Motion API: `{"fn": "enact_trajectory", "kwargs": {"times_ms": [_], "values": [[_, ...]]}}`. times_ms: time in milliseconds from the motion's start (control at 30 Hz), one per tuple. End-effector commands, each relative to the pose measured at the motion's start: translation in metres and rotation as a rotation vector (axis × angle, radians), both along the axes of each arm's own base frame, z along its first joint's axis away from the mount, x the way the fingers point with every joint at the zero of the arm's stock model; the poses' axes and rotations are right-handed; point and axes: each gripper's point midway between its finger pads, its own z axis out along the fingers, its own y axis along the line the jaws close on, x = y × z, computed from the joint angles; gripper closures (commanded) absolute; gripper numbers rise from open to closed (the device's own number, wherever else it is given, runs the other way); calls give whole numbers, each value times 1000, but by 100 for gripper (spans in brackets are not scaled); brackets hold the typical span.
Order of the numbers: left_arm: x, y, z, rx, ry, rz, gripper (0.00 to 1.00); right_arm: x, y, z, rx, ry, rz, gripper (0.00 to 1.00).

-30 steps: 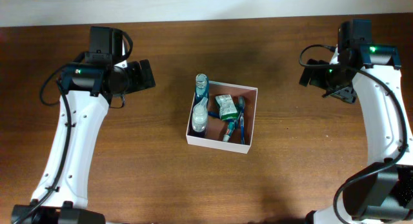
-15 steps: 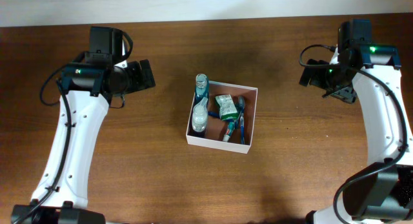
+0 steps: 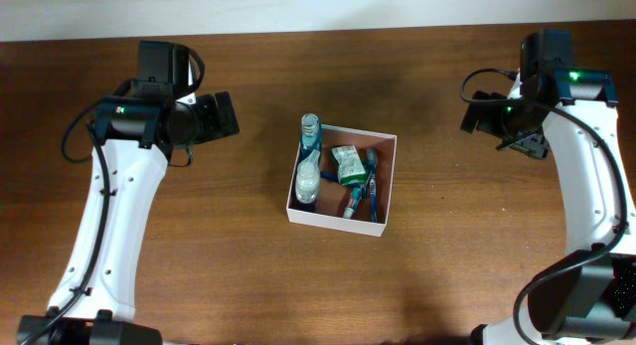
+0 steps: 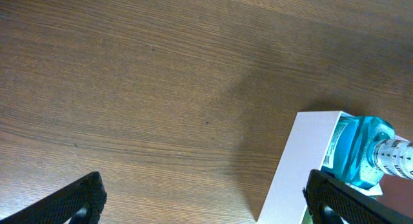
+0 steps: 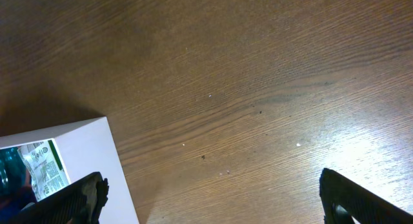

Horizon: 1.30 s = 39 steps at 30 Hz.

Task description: Pack container

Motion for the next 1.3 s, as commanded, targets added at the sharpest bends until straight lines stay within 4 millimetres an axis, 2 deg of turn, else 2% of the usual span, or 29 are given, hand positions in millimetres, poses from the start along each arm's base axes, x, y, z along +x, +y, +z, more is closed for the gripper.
{"fn": "enact_trajectory", "kwargs": {"times_ms": [0, 800, 867, 1000, 1167, 1267], "values": [[0, 0, 10, -3, -26, 1, 1, 0, -4, 6, -13, -17, -13, 2], [0, 0, 10, -3, -26, 1, 1, 0, -4, 4, -12, -9, -12, 2], [0, 0, 10, -3, -26, 1, 1, -1, -4, 9, -14, -23, -11, 2], [0, 0, 10, -3, -26, 1, 1, -6, -1, 33, -22, -92, -6, 1], [0, 0, 10, -3, -26, 1, 1, -27, 13, 92, -39, -262, 25, 2], [0, 0, 10, -3, -26, 1, 1, -47, 31, 129, -42, -379, 72, 2]]}}
